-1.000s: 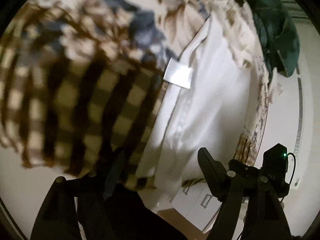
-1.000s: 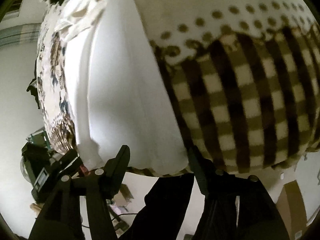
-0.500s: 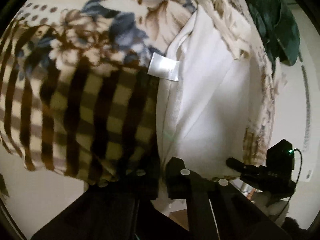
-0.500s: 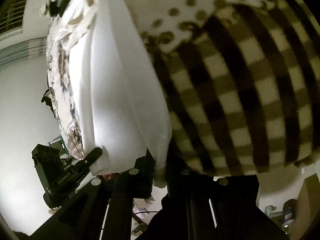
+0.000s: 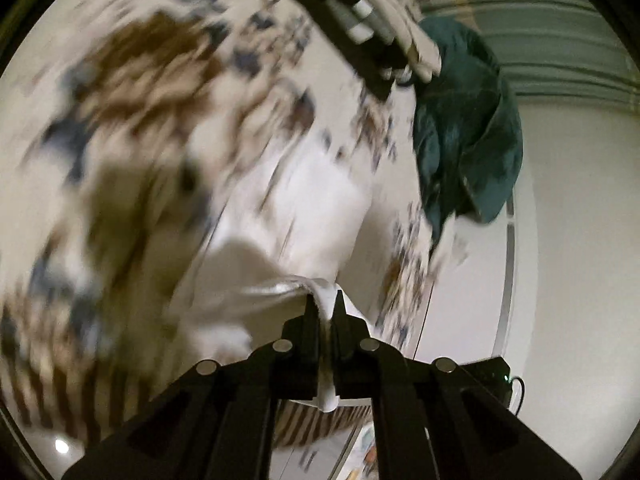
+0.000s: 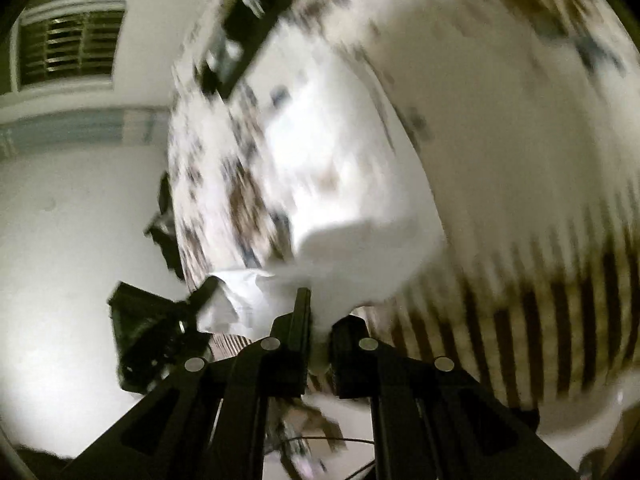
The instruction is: Fold small clothes
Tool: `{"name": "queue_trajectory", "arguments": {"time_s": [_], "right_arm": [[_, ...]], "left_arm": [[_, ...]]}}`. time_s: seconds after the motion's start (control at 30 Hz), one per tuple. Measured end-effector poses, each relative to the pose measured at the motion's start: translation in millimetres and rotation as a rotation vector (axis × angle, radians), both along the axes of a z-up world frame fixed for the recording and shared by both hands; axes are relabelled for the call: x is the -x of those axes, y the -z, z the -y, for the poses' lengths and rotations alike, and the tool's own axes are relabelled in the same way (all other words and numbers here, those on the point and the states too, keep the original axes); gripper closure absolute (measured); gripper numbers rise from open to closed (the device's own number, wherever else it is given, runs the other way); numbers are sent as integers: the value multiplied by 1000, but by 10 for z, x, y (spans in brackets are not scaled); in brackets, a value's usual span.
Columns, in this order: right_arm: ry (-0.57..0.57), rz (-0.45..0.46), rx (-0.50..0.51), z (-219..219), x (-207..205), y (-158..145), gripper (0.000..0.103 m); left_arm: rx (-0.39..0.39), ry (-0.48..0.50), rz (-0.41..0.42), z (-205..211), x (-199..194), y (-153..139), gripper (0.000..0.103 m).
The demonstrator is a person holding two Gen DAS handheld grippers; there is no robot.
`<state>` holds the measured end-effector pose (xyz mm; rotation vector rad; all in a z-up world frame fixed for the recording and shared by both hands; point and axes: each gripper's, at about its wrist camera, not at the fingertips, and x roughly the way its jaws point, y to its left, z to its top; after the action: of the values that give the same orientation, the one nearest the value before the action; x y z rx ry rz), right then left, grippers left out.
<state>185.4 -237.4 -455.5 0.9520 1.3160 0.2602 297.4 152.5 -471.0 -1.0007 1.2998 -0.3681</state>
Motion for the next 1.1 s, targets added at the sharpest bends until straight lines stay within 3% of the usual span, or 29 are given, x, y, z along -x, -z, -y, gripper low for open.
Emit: {"name": "queue_trajectory", "arguments": {"time_s": [0.17, 0.2, 0.23, 0.27, 0.3, 0.37, 0.57, 0.63, 0.7, 0.8, 0.87, 0.9, 1.0, 1.1], "right_arm": [[41, 85, 55, 102, -1311, 97, 92], [38, 89, 64, 116, -1458, 127, 90], [33, 79, 79, 140, -1603, 163, 87], [41, 79, 96, 161, -1680, 180, 79], [52, 90, 117, 206, -1694, 169, 63], [58, 95, 167, 271, -1644, 197, 40], [-21, -26, 259, 182, -1618, 696, 39], [-52, -59, 301, 82, -1740, 878, 40], [-47, -60, 342, 20, -1888, 973, 49], [16, -72, 472, 45, -2177, 1043, 50], [59, -95, 528, 135, -2270, 1035, 50], [80, -102, 518, 186, -2293, 1030, 50], [98, -90, 358, 305, -2251, 1011, 50], [58, -109, 247, 283, -2165, 1126, 50]], "left_arm": [[55, -49, -34, -4, -1201, 441, 95], [77, -77, -34, -60, -1360, 476, 83], [94, -94, -8, -119, -1410, 455, 61], [85, -102, 23, -189, -1440, 407, 47], [48, -104, 62, -245, -1457, 351, 35], [-7, -71, 78, -276, -1423, 344, 35], [-197, 281, 42, 246, -1488, 729, 35], [-263, 351, 42, 454, -1572, 845, 35], [-286, 374, 47, 608, -1727, 967, 35], [-348, 347, 40, 671, -2047, 1128, 37], [-325, 312, 25, 607, -2151, 1146, 37], [-287, 290, 20, 544, -2170, 1121, 37], [-230, 277, 38, 448, -2093, 1005, 37], [-231, 314, 64, 506, -1972, 984, 38]]}}
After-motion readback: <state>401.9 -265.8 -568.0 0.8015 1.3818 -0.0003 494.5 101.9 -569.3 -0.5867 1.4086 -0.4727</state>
